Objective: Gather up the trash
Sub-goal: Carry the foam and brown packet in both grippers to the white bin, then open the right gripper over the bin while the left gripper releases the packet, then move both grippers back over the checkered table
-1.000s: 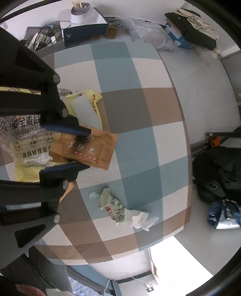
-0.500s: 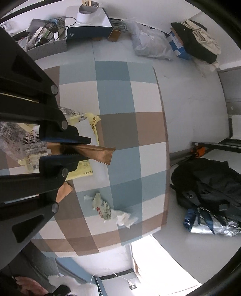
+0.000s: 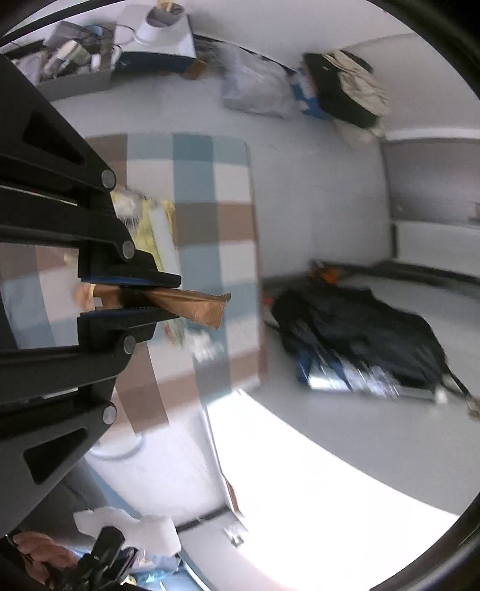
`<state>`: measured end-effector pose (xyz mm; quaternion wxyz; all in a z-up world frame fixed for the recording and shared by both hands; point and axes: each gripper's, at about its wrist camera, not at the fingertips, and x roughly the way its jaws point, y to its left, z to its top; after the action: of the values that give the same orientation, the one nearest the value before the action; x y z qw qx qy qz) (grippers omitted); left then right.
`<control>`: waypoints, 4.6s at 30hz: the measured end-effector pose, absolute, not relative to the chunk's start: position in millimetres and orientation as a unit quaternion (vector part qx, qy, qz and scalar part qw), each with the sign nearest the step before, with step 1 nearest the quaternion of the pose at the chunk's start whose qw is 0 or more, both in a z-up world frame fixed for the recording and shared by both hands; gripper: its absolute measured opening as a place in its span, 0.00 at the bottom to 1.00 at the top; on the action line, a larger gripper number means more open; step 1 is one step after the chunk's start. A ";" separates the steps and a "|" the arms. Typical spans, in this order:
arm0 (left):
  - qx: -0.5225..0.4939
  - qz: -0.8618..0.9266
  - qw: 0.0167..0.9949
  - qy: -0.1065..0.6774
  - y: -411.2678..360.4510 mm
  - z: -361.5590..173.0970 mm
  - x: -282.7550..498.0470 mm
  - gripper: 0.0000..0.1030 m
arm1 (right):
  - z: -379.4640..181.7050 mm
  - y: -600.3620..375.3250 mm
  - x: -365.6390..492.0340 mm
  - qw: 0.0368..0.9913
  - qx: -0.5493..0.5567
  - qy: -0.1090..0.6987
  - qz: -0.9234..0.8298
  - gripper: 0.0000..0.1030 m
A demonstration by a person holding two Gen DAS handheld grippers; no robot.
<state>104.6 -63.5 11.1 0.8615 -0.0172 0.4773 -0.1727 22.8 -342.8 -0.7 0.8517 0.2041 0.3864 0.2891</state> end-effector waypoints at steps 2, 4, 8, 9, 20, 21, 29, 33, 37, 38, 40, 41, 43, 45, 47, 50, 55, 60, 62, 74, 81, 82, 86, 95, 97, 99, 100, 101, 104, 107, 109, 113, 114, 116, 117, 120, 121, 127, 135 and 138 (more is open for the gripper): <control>-0.004 -0.185 0.871 0.455 -78.8 27.0 91.1 0.06 | 15.9 -352.6 8.4 0.859 0.205 0.372 0.285 0.21; 0.005 -0.209 0.875 0.436 -98.6 40.0 77.4 0.06 | 31.6 -367.0 -6.9 0.867 0.209 0.357 0.277 0.21; 0.020 -0.252 0.874 0.415 -136.2 51.3 57.5 0.06 | 57.7 -403.4 -37.0 0.890 0.209 0.322 0.245 0.21; 0.024 -0.265 0.872 0.412 -149.8 52.3 52.8 0.06 | 62.6 -414.9 -44.6 0.896 0.211 0.314 0.234 0.21; 0.051 -0.361 0.833 0.416 -264.0 34.0 34.0 0.06 | 51.0 -531.9 -95.5 0.916 0.225 0.320 0.084 0.21; 0.052 -0.367 0.828 0.422 -273.3 30.1 35.9 0.06 | 46.2 -541.7 -98.1 0.914 0.235 0.321 0.078 0.21; 0.065 -0.396 0.791 0.462 -339.2 0.0 40.1 0.06 | -7.8 -591.7 -92.7 0.896 0.250 0.368 0.011 0.21; 0.060 -0.401 0.771 0.491 -359.1 -20.9 47.3 0.06 | -49.1 -608.8 -83.0 0.876 0.271 0.400 -0.010 0.21; 0.060 -0.401 0.751 0.521 -373.9 -47.4 55.5 0.06 | -96.7 -621.7 -66.6 0.851 0.298 0.432 -0.017 0.21; 0.060 -0.400 0.746 0.529 -377.7 -53.2 57.5 0.06 | -107.3 -624.4 -64.8 0.845 0.303 0.440 -0.019 0.21; 0.048 -0.404 0.724 0.556 -385.4 -69.3 62.8 0.06 | -130.8 -631.6 -61.8 0.831 0.314 0.459 -0.020 0.21; 0.038 -0.405 0.711 0.574 -387.7 -79.9 67.1 0.06 | -143.3 -633.8 -58.9 0.822 0.321 0.470 -0.020 0.21; 0.036 -0.396 0.703 0.590 -391.7 -91.5 71.1 0.06 | -171.4 -634.5 -51.5 0.801 0.339 0.493 -0.015 0.21; 0.031 -0.393 0.689 0.608 -396.1 -105.5 75.2 0.06 | -195.6 -633.4 -44.6 0.784 0.345 0.515 -0.018 0.21; 0.032 -0.391 0.678 0.622 -402.0 -117.2 76.5 0.06 | -218.3 -632.3 -39.7 0.767 0.356 0.534 -0.010 0.21; 0.034 -0.387 0.665 0.637 -410.9 -128.7 80.2 0.06 | -247.1 -628.3 -32.6 0.745 0.361 0.561 -0.006 0.22; 0.041 -0.381 0.645 0.661 -424.2 -153.4 83.3 0.06 | -274.2 -631.0 -22.0 0.722 0.380 0.578 -0.001 0.23; 0.054 -0.376 0.626 0.681 -436.8 -175.2 83.9 0.06 | -292.0 -640.8 -21.4 0.711 0.397 0.580 -0.009 0.43; 0.059 -0.376 0.618 0.688 -441.3 -182.5 82.0 0.06 | -292.4 -645.0 -25.7 0.711 0.401 0.577 -0.014 0.49; 0.105 -0.370 0.574 0.723 -464.5 -215.8 68.6 0.06 | -279.7 -676.6 -55.7 0.730 0.412 0.540 -0.076 0.71; 0.119 -0.358 0.560 0.738 -473.6 -230.1 67.2 0.12 | -271.1 -677.9 -56.2 0.738 0.422 0.519 -0.089 0.73; 0.119 -0.359 0.555 0.741 -474.9 -231.4 67.0 0.13 | -269.9 -677.9 -57.1 0.739 0.423 0.516 -0.090 0.74; 0.128 -0.359 0.551 0.742 -477.7 -231.0 65.7 0.18 | -266.9 -680.8 -62.4 0.742 0.424 0.510 -0.095 0.74; 0.124 -0.346 0.617 0.696 -453.4 -199.4 69.2 0.53 | -258.3 -677.7 -68.9 0.744 0.428 0.504 -0.101 0.74; 0.123 -0.341 0.643 0.674 -444.3 -183.2 69.2 0.56 | -252.7 -675.5 -68.4 0.747 0.425 0.501 -0.099 0.74; 0.118 -0.344 0.657 0.660 -436.9 -168.6 68.8 0.56 | -244.5 -672.7 -68.5 0.753 0.424 0.494 -0.098 0.74; 0.111 -0.344 0.667 0.652 -434.9 -158.9 69.2 0.56 | -239.6 -671.7 -68.4 0.756 0.423 0.491 -0.096 0.74; 0.105 -0.342 0.677 0.644 -430.0 -150.3 69.6 0.56 | -234.4 -669.8 -68.5 0.759 0.421 0.487 -0.095 0.74; 0.087 -0.335 0.705 0.618 -414.9 -123.7 71.0 0.56 | -215.0 -663.3 -68.7 0.774 0.410 0.474 -0.090 0.76; 0.074 -0.327 0.734 0.591 -396.7 -94.6 69.3 0.56 | -190.8 -656.2 -68.9 0.791 0.398 0.456 -0.086 0.77; 0.074 -0.315 0.759 0.566 -383.0 -75.0 62.6 0.56 | -175.9 -652.1 -69.5 0.802 0.394 0.442 -0.082 0.78; 0.064 -0.289 0.801 0.520 -353.3 -41.0 55.2 0.56 | -139.6 -638.8 -67.9 0.826 0.377 0.413 -0.071 0.79; 0.059 -0.282 0.812 0.508 -342.0 -30.5 53.2 0.56 | -132.5 -636.0 -67.7 0.831 0.374 0.407 -0.068 0.80; 0.053 -0.274 0.825 0.491 -327.9 -18.8 50.6 0.56 | -114.7 -627.7 -65.9 0.843 0.363 0.392 -0.059 0.81; 0.052 -0.269 0.834 0.480 -318.4 -11.3 48.9 0.57 | -102.9 -620.7 -64.3 0.851 0.355 0.383 -0.052 0.81; 0.041 -0.251 0.856 0.450 -287.6 6.7 45.7 0.64 | -78.5 -604.3 -61.8 0.867 0.341 0.362 -0.034 0.82; 0.034 -0.246 0.862 0.442 -278.5 12.0 45.2 0.66 | -70.1 -596.1 -59.6 0.872 0.338 0.354 -0.026 0.82; 0.002 -0.217 0.885 0.412 -223.9 35.9 41.5 0.67 | -27.1 -542.0 -46.4 0.896 0.310 0.315 0.029 0.84; -0.026 -0.158 0.918 0.362 -141.3 55.1 31.3 0.67 | 3.9 -455.3 -19.9 0.915 0.257 0.298 0.086 0.86; -0.039 -0.132 0.924 0.357 -109.1 56.4 32.3 0.68 | 6.4 -426.0 -14.5 0.914 0.245 0.304 0.109 0.86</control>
<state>32.3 -109.1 56.4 0.9239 -0.0394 0.3568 -0.1322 -14.5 -426.0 6.4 0.9141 0.2447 0.3045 0.1088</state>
